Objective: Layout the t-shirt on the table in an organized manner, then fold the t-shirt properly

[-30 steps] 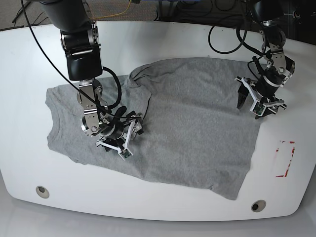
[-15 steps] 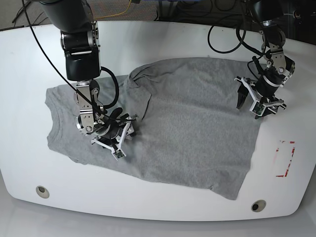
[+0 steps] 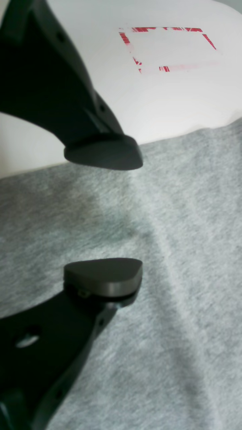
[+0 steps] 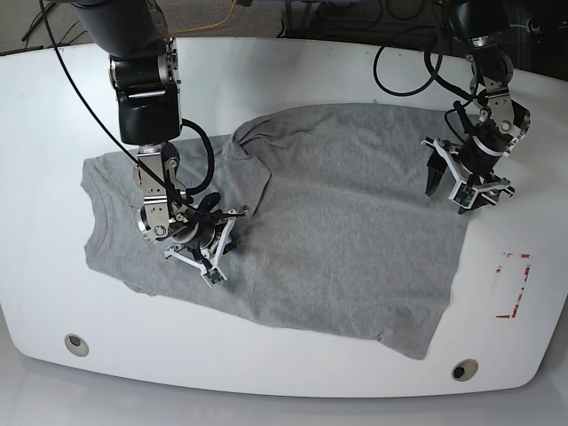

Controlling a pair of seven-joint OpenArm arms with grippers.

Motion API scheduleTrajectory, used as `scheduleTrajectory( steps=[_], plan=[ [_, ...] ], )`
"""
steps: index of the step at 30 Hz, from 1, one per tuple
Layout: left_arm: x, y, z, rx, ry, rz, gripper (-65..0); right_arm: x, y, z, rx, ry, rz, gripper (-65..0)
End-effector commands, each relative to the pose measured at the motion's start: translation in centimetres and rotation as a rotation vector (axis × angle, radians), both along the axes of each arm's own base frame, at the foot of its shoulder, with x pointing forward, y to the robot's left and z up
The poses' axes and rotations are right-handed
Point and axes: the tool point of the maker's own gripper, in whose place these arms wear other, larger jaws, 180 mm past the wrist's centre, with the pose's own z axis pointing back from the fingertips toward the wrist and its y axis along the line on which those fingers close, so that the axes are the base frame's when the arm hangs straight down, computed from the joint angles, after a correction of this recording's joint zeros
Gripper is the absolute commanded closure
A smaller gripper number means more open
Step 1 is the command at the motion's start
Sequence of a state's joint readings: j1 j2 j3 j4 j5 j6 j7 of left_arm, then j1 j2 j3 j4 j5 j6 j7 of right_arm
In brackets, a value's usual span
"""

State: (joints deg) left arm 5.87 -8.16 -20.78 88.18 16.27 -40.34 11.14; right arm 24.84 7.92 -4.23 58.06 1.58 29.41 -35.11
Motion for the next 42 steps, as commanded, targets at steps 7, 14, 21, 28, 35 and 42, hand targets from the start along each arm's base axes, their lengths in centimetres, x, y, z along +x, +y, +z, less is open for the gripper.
scheduleTrajectory(
  steps=[7, 14, 21, 28, 35, 42],
  plan=[
    [0.8, 0.2, 1.4, -0.002, -0.050, -0.001, -38.8, 1.7, -0.1, 2.1, 0.010, -0.063, -0.003, 0.0],
    [0.8, 0.2, 1.4, -0.002, -0.050, -0.001, -38.8, 1.1, 0.0, 4.2, -0.025, -0.110, 0.009, 0.0],
    [0.8, 0.2, 1.4, -0.001, -0.049, -0.001, -38.8, -1.0, -2.8, 6.9, -0.081, -0.141, -0.061, 0.0],
    [0.8, 0.2, 1.4, -0.001, -0.049, -0.001, -38.8, -5.3, -7.3, 8.8, -0.176, -0.129, -0.160, 0.0],
    [0.8, 0.2, 1.4, -0.001, -0.049, -0.001, -38.8, -11.2, -10.7, 9.4, -0.264, -0.095, -0.242, 0.0],
    [0.5, 0.4, 0.0, -0.018, -0.012, 0.008, -38.8, -16.4, -12.7, 7.2, -0.321, 0.043, -0.286, 0.0]
  ],
)
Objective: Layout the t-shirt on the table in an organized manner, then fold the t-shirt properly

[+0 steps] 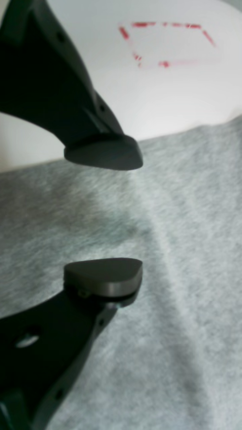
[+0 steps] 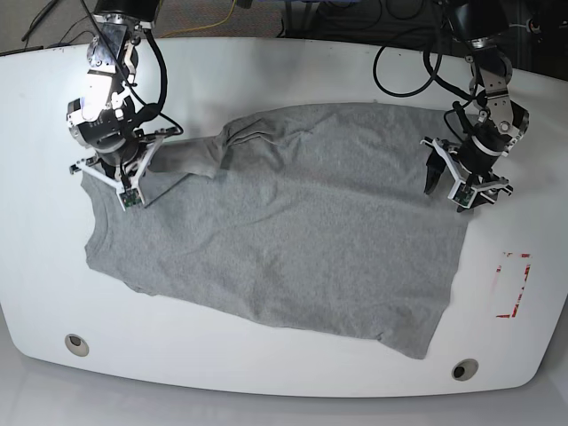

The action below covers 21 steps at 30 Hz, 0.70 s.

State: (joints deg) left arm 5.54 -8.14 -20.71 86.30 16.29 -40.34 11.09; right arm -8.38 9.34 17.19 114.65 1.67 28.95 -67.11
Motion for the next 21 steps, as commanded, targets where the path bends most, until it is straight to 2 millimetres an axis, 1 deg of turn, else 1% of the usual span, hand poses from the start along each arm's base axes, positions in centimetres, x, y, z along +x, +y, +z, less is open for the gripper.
scheduleTrajectory(
  steps=[1, 4, 10, 11, 21],
  plan=[
    [0.6, 0.3, 0.8, -0.007, -0.033, 0.003, -38.8, -0.5, -0.6, 0.3, -0.011, -0.008, -0.007, 0.0],
    [0.5, 0.3, 0.4, -0.013, -0.022, 0.006, -38.8, -2.2, -0.7, -0.9, 0.005, 0.034, -0.033, 0.0],
    [0.4, 0.2, 0.2, -0.016, -0.016, 0.006, -38.8, -4.4, -0.9, -2.1, 0.013, 0.085, -0.056, 0.0],
    [0.4, 0.2, 0.2, -0.016, -0.016, 0.006, -38.8, -5.1, -0.9, -2.5, 0.014, 0.103, -0.056, 0.0],
    [0.5, 0.2, 0.3, -0.016, -0.019, 0.006, -38.8, -8.5, -0.8, -4.3, 0.018, 0.190, -0.066, 0.0]
  ],
)
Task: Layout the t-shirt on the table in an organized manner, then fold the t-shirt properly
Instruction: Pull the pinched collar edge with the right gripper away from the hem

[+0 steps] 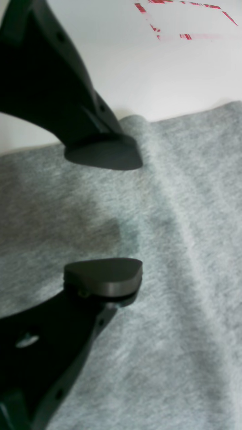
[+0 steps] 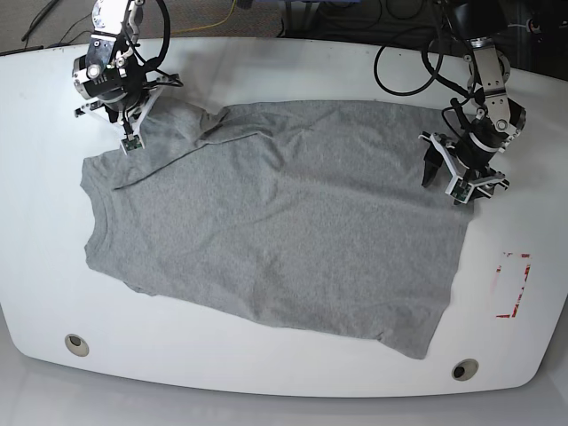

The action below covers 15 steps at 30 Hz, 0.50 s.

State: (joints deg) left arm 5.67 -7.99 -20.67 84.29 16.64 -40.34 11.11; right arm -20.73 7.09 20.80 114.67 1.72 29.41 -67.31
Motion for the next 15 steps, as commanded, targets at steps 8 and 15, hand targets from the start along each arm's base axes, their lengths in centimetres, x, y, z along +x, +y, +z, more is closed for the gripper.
scheduleTrajectory(
  steps=[8, 15],
  plan=[
    [1.1, 0.2, 1.6, -0.006, -0.056, 0.000, -38.8, -2.5, -1.4, -0.2, 0.020, -0.020, -0.129, 0.0],
    [1.1, 0.2, 1.6, -0.006, -0.056, 0.000, -38.8, -4.0, -3.5, 0.0, -0.009, -0.028, -0.183, 0.0]
  ],
)
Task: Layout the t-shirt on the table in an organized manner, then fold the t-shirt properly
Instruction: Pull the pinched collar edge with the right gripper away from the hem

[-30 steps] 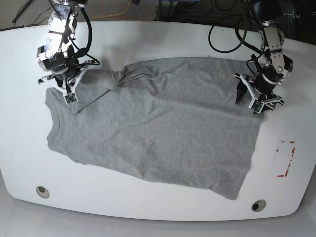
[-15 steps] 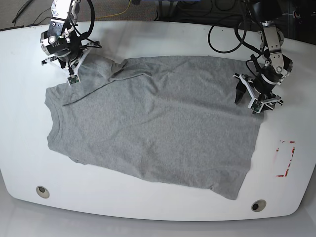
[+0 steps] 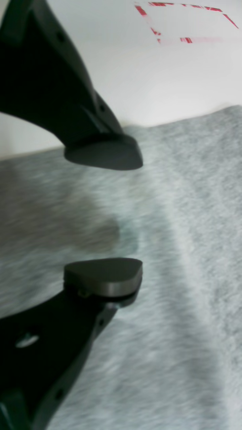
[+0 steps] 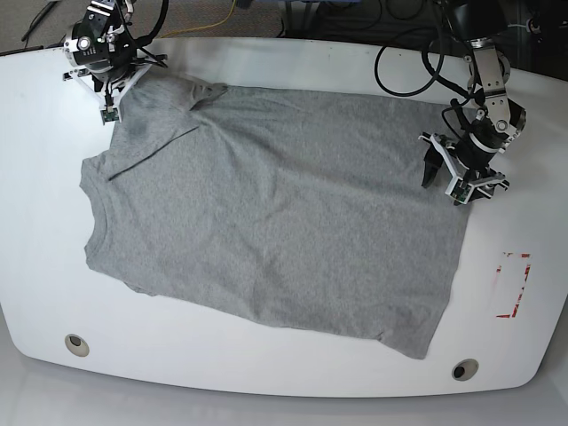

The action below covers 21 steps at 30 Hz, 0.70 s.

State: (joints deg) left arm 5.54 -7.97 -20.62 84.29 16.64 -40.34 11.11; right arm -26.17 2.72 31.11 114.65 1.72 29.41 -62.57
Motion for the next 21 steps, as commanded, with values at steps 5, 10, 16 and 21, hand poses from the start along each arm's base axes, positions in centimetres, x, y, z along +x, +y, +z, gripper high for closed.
scheduleTrajectory(
  steps=[5, 10, 16, 21],
  plan=[
    [1.0, 0.2, 1.5, -0.006, -0.054, 0.001, -38.8, -1.9, -1.4, 0.4, -0.030, 0.019, 0.005, 0.0],
    [1.0, 0.2, 1.5, -0.006, -0.054, -0.001, -38.8, -3.4, -1.6, 0.0, -0.029, 0.057, 0.017, 0.0],
    [1.3, 0.2, 1.8, -0.006, -0.063, -0.001, -38.8, -4.1, -1.0, -0.3, -0.013, 0.073, 0.010, 0.0],
    [1.4, 0.2, 1.9, -0.006, -0.066, -0.001, -38.8, -5.5, 0.0, -1.0, 0.016, 0.100, -0.002, 0.0]
  ],
)
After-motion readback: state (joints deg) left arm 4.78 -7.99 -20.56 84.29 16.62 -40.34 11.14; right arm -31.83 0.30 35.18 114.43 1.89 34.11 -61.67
